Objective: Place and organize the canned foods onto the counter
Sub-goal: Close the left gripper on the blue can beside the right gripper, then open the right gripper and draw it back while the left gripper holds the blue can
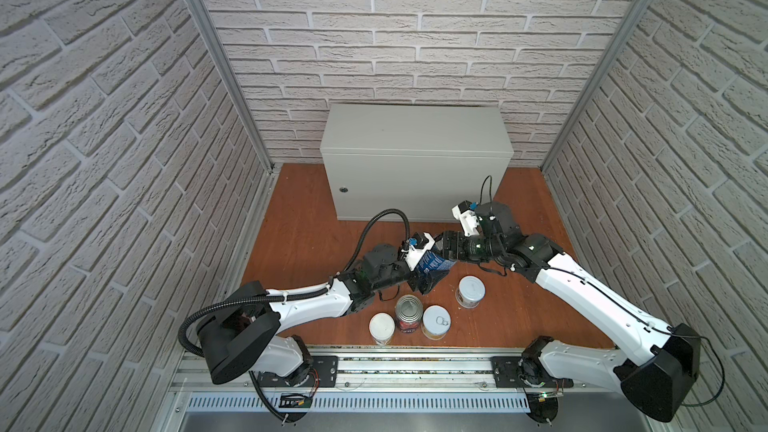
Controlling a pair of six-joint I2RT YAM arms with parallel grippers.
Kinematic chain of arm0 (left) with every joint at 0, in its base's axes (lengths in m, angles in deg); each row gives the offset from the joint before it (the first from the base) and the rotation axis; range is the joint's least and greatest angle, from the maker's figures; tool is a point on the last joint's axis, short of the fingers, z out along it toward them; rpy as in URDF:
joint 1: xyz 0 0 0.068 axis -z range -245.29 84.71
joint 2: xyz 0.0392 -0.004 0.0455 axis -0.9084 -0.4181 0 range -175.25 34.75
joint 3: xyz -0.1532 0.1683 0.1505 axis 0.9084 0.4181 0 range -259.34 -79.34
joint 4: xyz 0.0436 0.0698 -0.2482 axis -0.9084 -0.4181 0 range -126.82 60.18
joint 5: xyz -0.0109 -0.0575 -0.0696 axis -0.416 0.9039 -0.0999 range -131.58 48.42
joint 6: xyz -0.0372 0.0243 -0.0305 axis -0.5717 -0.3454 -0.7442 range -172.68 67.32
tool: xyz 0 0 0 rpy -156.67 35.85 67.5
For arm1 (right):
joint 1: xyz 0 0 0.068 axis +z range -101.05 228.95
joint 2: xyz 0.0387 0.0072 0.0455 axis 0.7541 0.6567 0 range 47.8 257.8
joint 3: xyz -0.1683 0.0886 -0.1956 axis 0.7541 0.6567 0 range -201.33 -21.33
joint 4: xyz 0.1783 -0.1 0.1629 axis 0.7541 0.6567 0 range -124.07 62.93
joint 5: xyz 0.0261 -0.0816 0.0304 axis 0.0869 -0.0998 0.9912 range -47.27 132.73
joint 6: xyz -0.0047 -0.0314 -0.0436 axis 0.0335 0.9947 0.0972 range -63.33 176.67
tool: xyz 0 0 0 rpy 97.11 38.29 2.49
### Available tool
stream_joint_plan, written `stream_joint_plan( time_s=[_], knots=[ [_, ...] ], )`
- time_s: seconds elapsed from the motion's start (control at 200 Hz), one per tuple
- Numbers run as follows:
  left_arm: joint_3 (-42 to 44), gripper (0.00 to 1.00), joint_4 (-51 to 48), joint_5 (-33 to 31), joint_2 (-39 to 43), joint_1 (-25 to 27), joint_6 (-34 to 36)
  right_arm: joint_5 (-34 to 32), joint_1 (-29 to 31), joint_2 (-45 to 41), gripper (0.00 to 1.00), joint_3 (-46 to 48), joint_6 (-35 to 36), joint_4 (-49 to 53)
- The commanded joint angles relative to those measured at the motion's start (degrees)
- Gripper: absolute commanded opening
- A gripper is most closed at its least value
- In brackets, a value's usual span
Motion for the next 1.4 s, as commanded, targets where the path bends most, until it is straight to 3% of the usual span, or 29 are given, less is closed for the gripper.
stream_joint_plan(
  time_s=[0.0,0.545,1.0,1.395],
  knots=[
    [-2.5,0.70,3.3,-2.1,-0.4,-0.3,-3.6,8.6,0.9,-1.7,0.59,-1.6,-1.5,-11.8],
    [-4.2,0.61,-0.7,-5.4,2.2,-1.2,-7.9,7.7,0.9,-2.4,0.63,-1.1,-0.6,-11.0],
    [-3.6,0.57,0.7,-3.3,2.6,-3.1,-10.9,9.1,0.9,-2.7,0.91,0.0,1.5,-10.2],
    [-3.6,0.55,0.8,-3.4,3.0,-3.4,-11.1,8.9,0.9,-2.4,0.98,0.4,2.0,-10.2]
  ],
)
